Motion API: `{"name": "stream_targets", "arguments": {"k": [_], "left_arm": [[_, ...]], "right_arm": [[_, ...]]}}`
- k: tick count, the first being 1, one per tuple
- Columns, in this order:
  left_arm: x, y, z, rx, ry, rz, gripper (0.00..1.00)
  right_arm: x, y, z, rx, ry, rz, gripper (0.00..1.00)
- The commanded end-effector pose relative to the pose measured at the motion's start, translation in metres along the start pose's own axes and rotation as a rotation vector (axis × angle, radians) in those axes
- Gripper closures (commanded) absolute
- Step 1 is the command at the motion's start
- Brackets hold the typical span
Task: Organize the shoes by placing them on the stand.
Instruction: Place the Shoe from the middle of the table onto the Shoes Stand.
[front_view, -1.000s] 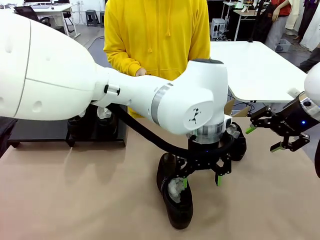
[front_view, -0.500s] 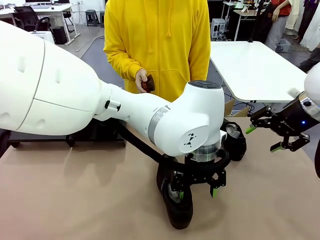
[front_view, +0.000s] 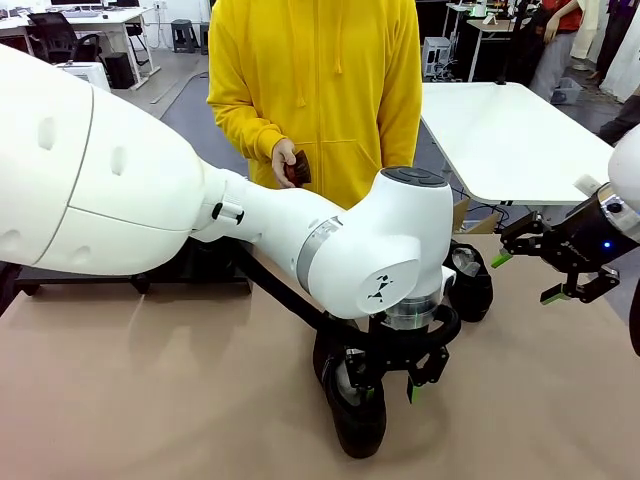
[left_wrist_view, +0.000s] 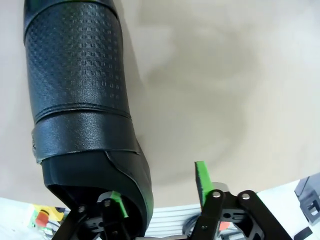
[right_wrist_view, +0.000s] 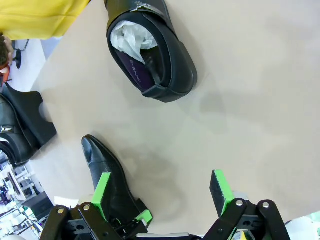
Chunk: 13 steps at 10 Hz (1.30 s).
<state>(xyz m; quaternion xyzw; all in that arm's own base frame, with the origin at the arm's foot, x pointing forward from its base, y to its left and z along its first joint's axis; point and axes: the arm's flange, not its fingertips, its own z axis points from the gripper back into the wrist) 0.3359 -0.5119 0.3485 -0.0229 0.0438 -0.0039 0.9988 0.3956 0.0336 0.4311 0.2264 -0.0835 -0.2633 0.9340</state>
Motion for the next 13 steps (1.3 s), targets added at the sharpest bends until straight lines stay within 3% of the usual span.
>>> {"name": "stream_targets", "arguments": {"k": [1,8,10,11,13], "left_arm": [[-0.001,0.003,0.000,0.024,-0.045,0.008,1.00],[0.013,0.020,0.009,0.062,-0.032,-0.009,1.00],[0.005,0.036,0.051,-0.018,-0.026,-0.124,1.00],[-0.001,0.055,0.085,-0.084,-0.046,-0.186,1.00],[-0.002,0.105,0.157,-0.098,-0.131,-0.236,1.00]], "right_arm": [[0.003,0.000,0.001,0.009,-0.003,0.014,0.00],[0.003,0.000,0.001,0.009,-0.003,0.014,0.00],[0.003,0.000,0.001,0.009,-0.003,0.014,0.00],[0.003,0.000,0.001,0.009,-0.003,0.014,0.00],[0.003,0.000,0.001,0.009,-0.003,0.014,0.00]]}}
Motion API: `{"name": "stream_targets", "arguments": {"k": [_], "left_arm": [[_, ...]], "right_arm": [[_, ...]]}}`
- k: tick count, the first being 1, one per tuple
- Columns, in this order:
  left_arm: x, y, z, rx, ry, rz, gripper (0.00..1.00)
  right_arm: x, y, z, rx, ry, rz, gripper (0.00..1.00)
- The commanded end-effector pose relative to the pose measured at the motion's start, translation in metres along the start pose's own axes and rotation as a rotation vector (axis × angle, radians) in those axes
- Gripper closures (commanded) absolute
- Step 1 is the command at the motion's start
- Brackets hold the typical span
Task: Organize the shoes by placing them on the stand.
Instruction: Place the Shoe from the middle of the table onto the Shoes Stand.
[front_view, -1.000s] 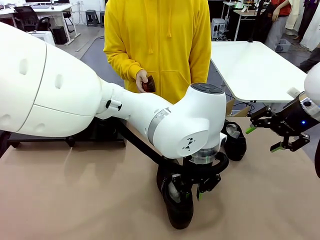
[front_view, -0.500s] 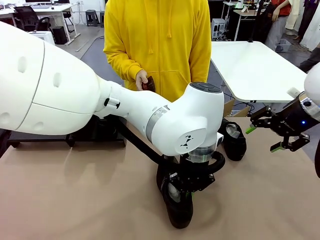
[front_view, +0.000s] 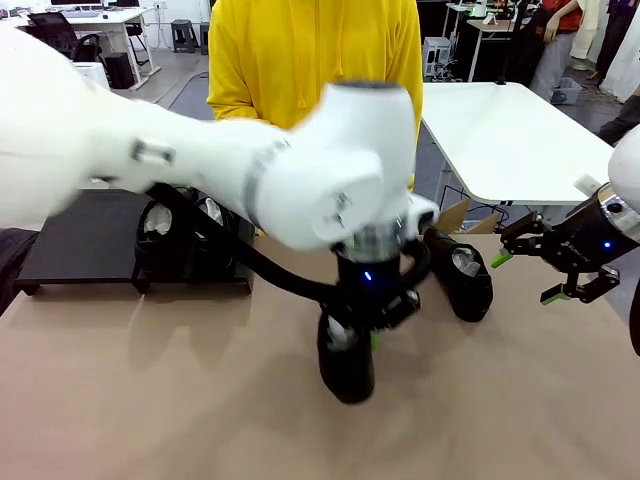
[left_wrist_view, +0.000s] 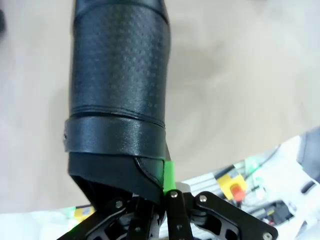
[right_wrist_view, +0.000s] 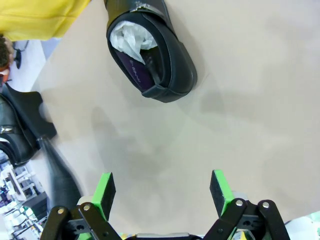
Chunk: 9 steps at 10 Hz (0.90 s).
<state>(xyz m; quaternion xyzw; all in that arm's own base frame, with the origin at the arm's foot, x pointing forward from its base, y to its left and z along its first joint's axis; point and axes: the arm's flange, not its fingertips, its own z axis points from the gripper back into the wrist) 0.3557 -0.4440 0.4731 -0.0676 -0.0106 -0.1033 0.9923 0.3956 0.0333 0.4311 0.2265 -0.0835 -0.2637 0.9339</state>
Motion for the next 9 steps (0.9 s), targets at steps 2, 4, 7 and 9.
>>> {"name": "stream_targets", "arguments": {"k": [2,4,7,9], "left_arm": [[-0.007,0.094,0.099,0.055,-0.111,-0.055,1.00],[0.003,0.164,0.145,0.185,-0.168,-0.007,1.00],[0.010,0.266,0.192,0.423,-0.171,0.193,1.00],[0.010,0.294,0.199,0.280,-0.150,0.294,1.00]], "right_arm": [[0.003,0.000,0.001,0.009,-0.003,0.014,0.00],[0.003,0.000,0.001,0.009,-0.003,0.014,0.00],[0.003,0.000,0.001,0.009,-0.003,0.014,0.00],[0.003,0.000,0.001,0.009,-0.003,0.014,0.00]]}}
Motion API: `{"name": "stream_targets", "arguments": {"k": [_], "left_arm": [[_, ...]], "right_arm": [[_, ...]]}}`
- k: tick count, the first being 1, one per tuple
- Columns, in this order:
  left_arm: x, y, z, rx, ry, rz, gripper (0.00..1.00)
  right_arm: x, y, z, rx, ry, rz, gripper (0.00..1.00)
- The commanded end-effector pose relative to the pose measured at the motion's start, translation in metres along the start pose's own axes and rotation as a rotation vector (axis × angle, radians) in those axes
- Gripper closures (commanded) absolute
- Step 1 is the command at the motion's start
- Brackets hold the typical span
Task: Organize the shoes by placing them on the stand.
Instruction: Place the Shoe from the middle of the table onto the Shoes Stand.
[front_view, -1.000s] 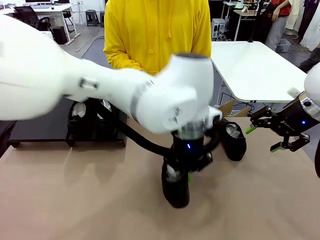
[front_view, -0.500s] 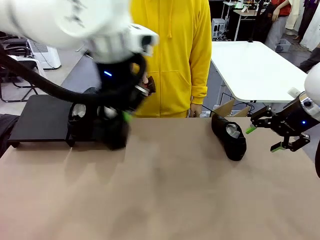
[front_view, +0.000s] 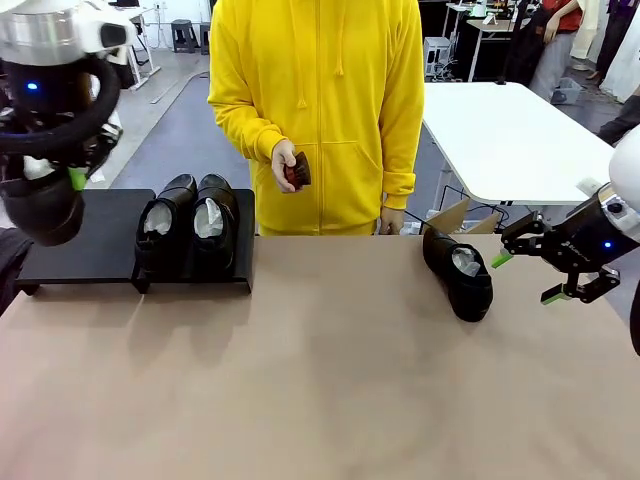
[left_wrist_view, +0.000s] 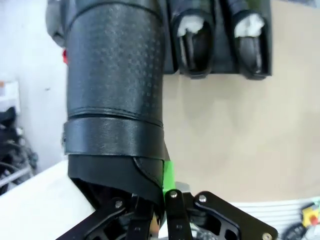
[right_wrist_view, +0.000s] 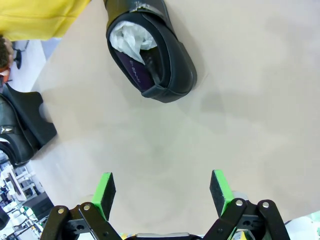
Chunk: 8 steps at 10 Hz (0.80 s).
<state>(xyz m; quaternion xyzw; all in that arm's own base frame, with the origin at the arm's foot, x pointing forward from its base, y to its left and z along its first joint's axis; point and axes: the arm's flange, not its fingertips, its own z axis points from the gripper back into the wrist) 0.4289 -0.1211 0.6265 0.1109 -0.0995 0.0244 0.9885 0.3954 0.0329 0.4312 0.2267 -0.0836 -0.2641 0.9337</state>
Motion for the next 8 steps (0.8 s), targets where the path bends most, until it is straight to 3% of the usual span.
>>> {"name": "stream_targets", "arguments": {"k": [1,4,5,7,8], "left_arm": [[-0.006,-0.020,0.006,0.011,-0.027,-0.051,1.00],[-0.001,-0.008,-0.001,0.000,0.003,-0.019,1.00],[-0.001,-0.013,-0.013,0.102,0.038,-0.033,1.00],[0.026,0.007,-0.050,0.296,0.020,0.109,1.00],[0.040,0.024,-0.069,0.308,-0.016,0.143,1.00]], "right_arm": [[0.002,0.000,0.001,0.008,-0.003,0.015,0.00],[0.002,0.000,0.001,0.008,-0.003,0.015,0.00],[0.002,0.000,0.001,0.008,-0.003,0.015,0.00],[0.002,0.000,0.001,0.008,-0.003,0.015,0.00],[0.002,0.000,0.001,0.008,-0.003,0.015,0.00]]}}
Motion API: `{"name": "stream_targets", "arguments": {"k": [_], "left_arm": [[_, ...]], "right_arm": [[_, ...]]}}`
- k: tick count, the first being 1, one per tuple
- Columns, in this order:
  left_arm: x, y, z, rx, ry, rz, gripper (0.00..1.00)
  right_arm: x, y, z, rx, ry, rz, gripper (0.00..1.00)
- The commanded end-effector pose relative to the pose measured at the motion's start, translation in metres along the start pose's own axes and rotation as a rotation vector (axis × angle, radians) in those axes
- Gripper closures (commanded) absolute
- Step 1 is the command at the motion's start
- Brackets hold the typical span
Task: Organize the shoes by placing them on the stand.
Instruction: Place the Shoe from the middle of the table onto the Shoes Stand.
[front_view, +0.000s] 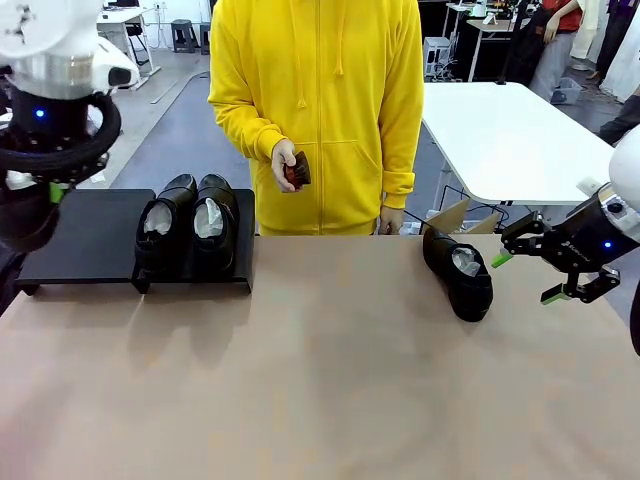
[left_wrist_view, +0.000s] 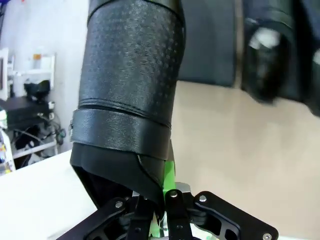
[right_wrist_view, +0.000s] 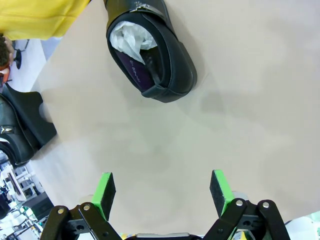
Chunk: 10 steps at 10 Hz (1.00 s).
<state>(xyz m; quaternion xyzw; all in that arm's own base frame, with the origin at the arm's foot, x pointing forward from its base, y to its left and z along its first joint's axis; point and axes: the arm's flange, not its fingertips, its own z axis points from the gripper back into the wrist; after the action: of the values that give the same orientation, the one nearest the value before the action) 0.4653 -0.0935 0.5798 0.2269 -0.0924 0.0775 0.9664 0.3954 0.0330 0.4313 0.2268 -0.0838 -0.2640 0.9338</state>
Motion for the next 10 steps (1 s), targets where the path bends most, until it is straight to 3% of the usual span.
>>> {"name": "stream_targets", "arguments": {"k": [1,5,10], "left_arm": [[0.029,0.018,-0.033,0.067,-0.050,0.090,1.00],[0.060,0.043,-0.105,0.011,-0.080,0.125,1.00],[0.075,0.000,-0.159,0.058,-0.222,0.098,1.00]], "right_arm": [[0.002,0.000,0.001,0.008,-0.002,0.015,0.00],[0.002,0.000,0.001,0.008,-0.002,0.015,0.00],[0.002,0.000,0.001,0.008,-0.002,0.015,0.00]]}}
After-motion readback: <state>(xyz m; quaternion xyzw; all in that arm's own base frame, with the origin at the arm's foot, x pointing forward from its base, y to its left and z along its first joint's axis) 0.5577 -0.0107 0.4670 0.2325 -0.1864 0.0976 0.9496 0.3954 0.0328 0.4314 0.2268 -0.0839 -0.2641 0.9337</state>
